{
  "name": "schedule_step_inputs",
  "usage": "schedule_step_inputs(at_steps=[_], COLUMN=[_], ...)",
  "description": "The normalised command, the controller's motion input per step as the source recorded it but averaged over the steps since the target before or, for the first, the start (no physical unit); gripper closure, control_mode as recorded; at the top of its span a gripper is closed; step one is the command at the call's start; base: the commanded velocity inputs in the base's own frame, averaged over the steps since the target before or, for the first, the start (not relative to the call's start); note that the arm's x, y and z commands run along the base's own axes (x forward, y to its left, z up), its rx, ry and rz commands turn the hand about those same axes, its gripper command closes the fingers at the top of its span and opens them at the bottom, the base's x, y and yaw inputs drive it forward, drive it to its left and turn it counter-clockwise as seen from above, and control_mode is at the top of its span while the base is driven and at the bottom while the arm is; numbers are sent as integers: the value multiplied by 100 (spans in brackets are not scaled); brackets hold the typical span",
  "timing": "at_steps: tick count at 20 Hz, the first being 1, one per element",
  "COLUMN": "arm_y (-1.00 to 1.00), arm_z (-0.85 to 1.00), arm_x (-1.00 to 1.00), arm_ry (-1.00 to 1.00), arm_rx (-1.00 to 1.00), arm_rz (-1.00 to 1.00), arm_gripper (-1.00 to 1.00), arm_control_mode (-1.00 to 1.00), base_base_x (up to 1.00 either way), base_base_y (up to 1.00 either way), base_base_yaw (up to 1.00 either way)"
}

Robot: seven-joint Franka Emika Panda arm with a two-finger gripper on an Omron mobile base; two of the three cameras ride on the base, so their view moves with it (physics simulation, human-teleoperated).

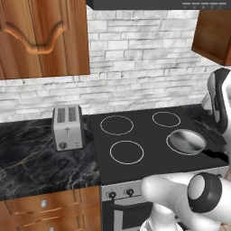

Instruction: Put the onion and sweet potato in the pan. Then turn on the front right burner and set the heat to medium.

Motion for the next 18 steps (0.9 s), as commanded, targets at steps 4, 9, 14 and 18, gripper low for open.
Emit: schedule_step_inputs(at_steps=[4, 9, 14, 18], arm_y=[-3, -19, -33, -1], arm_z=[-8, -41, -35, -7], arm_x=[-56, -5, 7, 8], arm_ry=[-3, 0, 0, -7], arm_rx=[-1, -5, -1, 0], arm_rz=[-2, -6, -4, -12], arm_gripper=[-100, -100, -100, -100], arm_control_mode=[-100, -100, -100, -100], base_base_x=[0, 0, 0, 0], base_base_y=[0, 0, 0, 0], base_base_yaw=[0, 0, 0, 0])
